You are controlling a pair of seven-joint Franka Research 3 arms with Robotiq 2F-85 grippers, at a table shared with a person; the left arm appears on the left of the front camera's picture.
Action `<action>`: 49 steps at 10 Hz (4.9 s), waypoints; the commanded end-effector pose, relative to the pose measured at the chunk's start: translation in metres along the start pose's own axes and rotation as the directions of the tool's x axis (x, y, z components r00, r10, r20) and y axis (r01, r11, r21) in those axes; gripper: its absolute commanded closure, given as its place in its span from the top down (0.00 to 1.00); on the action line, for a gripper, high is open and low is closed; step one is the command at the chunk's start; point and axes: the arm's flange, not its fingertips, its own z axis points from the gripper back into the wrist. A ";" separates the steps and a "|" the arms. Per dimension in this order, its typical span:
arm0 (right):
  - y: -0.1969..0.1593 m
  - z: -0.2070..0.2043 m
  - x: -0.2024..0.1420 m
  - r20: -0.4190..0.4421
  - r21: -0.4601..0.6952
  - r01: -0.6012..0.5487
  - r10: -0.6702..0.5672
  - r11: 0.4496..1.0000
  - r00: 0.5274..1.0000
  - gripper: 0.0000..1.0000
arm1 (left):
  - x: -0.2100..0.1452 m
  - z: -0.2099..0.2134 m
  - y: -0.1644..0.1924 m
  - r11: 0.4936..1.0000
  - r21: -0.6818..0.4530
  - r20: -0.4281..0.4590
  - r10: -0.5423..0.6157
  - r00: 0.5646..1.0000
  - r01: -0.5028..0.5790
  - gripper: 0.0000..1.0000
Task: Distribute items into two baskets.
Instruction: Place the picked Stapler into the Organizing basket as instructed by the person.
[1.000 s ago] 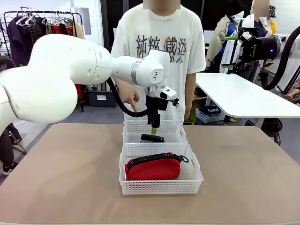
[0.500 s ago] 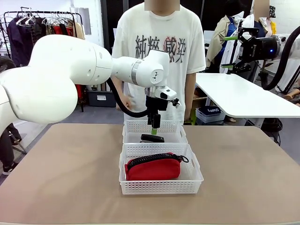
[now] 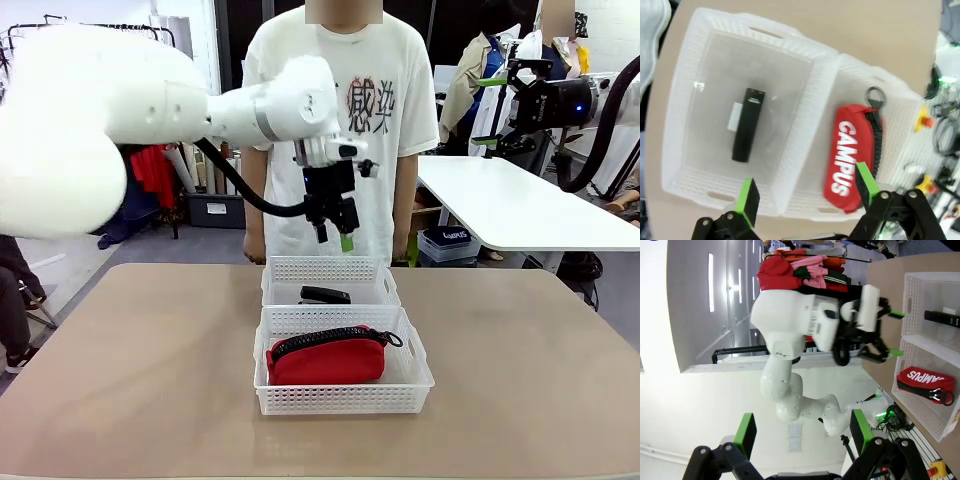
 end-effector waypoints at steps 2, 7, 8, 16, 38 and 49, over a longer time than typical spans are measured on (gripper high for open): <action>0.003 0.000 0.000 0.007 -0.002 -0.004 0.004 1.000 1.000 1.00 | -0.050 0.041 -0.030 0.965 -0.212 0.124 0.183 0.975 -0.154 1.00; 0.003 0.000 0.000 0.007 -0.002 -0.004 0.004 1.000 1.000 1.00 | -0.137 0.119 -0.029 0.902 -0.378 0.445 0.376 0.813 -0.209 1.00; 0.003 0.000 0.000 0.007 -0.002 -0.004 0.004 1.000 1.000 1.00 | -0.156 0.131 -0.023 0.889 -0.394 0.482 0.416 0.771 -0.234 1.00; 0.003 0.000 0.000 0.007 -0.002 -0.004 0.004 1.000 1.000 1.00 | -0.171 0.160 -0.005 0.870 -0.403 0.504 0.470 0.724 -0.284 1.00; 0.003 0.000 0.000 0.007 -0.002 -0.004 0.004 1.000 1.000 1.00 | -0.320 0.194 0.075 0.344 -0.917 0.235 0.875 0.423 -0.203 1.00; 0.003 0.000 0.000 0.007 -0.002 -0.004 0.004 1.000 1.000 1.00 | -0.320 0.194 0.075 0.344 -0.917 0.235 0.875 0.423 -0.203 1.00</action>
